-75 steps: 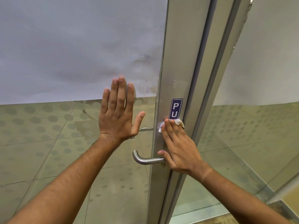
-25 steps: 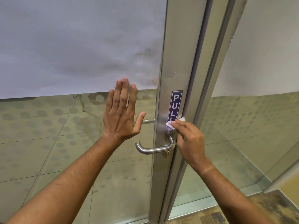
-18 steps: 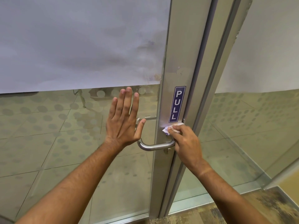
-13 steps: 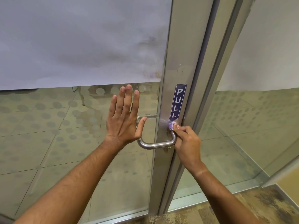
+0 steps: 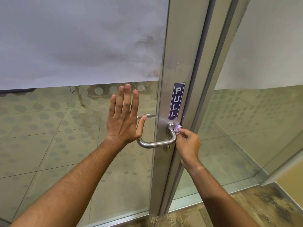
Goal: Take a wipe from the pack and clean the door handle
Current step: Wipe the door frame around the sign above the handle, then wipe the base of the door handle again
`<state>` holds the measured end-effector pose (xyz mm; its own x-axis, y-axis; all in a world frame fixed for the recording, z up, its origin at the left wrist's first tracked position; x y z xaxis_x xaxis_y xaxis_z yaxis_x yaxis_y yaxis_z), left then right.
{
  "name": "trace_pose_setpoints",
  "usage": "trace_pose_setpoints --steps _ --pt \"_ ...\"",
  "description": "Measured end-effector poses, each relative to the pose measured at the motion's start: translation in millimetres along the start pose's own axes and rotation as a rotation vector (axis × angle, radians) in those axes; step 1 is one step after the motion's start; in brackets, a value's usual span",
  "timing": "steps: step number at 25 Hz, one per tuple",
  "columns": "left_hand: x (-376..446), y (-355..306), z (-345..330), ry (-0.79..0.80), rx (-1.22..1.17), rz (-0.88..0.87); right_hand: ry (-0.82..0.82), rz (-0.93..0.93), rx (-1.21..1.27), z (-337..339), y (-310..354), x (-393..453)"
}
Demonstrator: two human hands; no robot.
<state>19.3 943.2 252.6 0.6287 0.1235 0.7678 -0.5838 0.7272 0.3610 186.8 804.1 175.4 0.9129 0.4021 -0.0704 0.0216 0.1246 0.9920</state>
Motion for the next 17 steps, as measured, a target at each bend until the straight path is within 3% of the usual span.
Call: trace_pose_setpoints --steps 2,5,10,17 --pt "-0.4 1.0 2.8 0.016 -0.011 -0.003 0.066 -0.054 0.026 -0.1 -1.0 -1.2" --pt "-1.9 2.2 12.7 0.019 -0.044 -0.018 0.016 0.046 -0.123 3.0 5.0 -6.7" --pt "-23.6 -7.7 31.9 0.027 -0.147 -0.013 -0.173 0.467 -0.272 5.7 28.5 -32.6" --pt "-93.3 -23.4 52.8 0.151 -0.173 0.082 -0.047 1.013 -0.416 -10.1 37.4 -81.8"
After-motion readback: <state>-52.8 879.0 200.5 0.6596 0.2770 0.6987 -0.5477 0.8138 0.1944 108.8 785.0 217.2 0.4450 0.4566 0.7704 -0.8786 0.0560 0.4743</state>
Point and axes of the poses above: each hand's wrist, its own x-axis towards the middle knuckle, its own z-axis out of the back of the hand, y = z × x, the point moved 3 cm from there along x, towards the middle knuckle, and after that the axes turned 12 degrees about -z, right-handed, at the moved point
